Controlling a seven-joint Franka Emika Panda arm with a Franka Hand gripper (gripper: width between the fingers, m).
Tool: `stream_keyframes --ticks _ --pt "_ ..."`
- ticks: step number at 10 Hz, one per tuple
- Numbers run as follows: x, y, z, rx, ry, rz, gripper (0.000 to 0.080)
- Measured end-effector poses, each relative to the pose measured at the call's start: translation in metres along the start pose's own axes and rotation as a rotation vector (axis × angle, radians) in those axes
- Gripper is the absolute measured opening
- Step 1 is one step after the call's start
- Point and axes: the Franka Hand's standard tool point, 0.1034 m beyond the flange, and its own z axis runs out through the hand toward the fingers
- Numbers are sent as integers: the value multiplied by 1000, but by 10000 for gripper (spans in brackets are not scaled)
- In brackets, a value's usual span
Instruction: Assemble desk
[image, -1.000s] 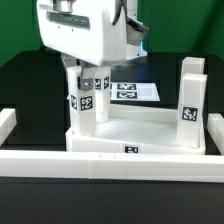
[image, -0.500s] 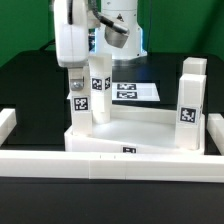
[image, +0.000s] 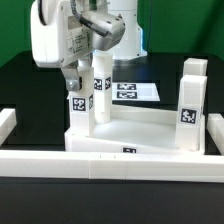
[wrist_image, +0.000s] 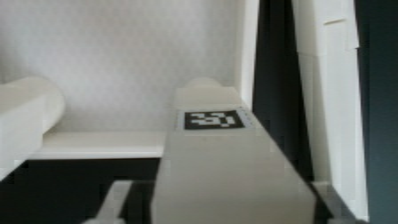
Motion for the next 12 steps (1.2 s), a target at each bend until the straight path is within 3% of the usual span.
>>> stream_keyframes --ticks 3,9,10,11,12 --pt "-1 1 0 1 -17 229 291" --pt "-6 7 -1 -14 -17 344 308" --pt "-7 7 0 -14 -17 343 381" --pt "-13 7 -3 -10 -22 335 560" --pt "-18 7 -6 -7 -30 331 560"
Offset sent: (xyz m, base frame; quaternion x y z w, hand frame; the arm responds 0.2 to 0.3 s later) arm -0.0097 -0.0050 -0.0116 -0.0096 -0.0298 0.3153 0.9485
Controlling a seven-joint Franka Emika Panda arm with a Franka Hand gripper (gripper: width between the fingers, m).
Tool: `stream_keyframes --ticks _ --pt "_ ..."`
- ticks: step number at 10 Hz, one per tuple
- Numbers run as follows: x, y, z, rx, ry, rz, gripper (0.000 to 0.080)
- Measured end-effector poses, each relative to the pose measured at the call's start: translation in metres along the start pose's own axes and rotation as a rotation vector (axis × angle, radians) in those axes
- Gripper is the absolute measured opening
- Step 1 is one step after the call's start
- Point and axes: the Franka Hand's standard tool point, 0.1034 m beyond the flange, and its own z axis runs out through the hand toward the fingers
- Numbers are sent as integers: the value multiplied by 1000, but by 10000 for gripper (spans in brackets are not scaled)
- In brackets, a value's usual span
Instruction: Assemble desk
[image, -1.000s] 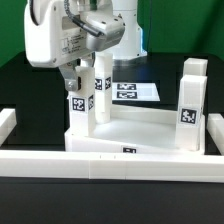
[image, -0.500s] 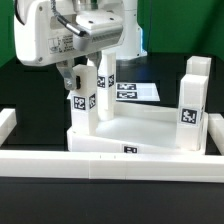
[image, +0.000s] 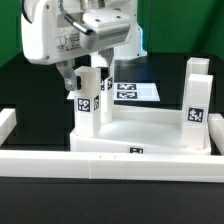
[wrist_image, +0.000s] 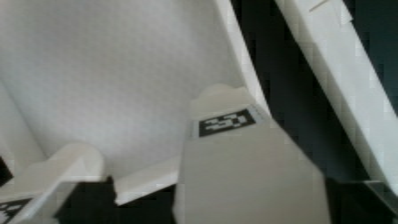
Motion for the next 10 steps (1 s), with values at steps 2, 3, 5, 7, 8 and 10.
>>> stream_keyframes --ticks 2,3,5,7,8,10 --pt "-16 8 -14 7 -35 -8 644" --pt "-24 12 -19 7 -46 -6 644" --pt "-42 23 -12 -2 -33 -5 649" --pt "-41 23 -11 -2 -33 -15 649" --pt "-41 23 -10 -2 -32 -15 649" --pt "-41 24 -10 -3 -31 -16 649"
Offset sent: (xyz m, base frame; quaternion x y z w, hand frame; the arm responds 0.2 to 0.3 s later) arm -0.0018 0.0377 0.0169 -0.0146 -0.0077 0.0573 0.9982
